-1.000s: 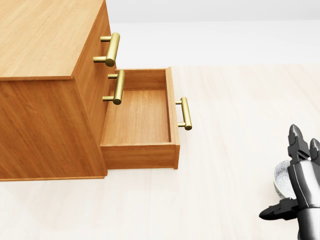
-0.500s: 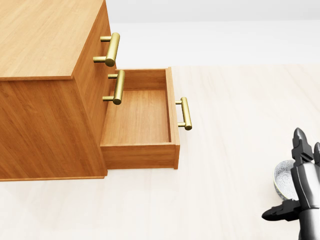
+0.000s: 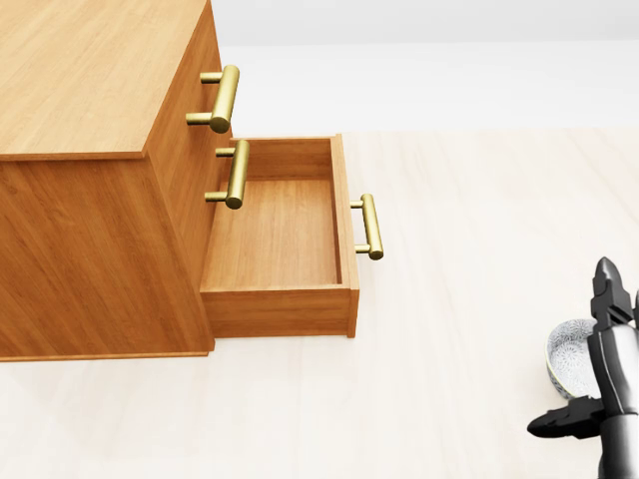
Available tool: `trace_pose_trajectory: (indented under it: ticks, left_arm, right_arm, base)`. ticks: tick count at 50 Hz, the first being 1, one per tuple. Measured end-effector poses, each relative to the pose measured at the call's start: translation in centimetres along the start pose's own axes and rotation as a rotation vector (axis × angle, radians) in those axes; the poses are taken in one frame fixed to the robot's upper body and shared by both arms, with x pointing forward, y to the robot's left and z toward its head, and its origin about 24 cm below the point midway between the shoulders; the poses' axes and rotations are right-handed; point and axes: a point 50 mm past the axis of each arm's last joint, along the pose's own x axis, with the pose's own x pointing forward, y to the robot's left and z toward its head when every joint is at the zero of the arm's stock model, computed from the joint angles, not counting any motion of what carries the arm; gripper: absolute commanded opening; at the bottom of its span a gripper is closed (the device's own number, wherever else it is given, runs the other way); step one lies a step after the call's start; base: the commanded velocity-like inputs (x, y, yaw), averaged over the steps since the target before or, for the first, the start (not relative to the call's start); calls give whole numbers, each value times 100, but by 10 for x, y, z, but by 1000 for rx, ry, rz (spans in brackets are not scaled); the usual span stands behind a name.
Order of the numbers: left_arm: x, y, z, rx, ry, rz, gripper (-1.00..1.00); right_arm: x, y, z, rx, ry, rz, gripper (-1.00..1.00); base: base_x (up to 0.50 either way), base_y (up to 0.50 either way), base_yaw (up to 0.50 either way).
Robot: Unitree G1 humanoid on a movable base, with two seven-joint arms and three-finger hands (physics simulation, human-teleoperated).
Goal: Put the bowl on top of the cabinet.
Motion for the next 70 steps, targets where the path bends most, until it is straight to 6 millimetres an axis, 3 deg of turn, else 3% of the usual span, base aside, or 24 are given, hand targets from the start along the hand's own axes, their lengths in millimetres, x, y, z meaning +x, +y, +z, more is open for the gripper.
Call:
trace_pose_trajectory:
  ticks: [70]
  left_arm:
    - [-1,-1,0,-3,-1,-4,100]
  right_arm:
    - [13,18,-31,-12,132,-9,100]
  base:
    - [0,0,0]
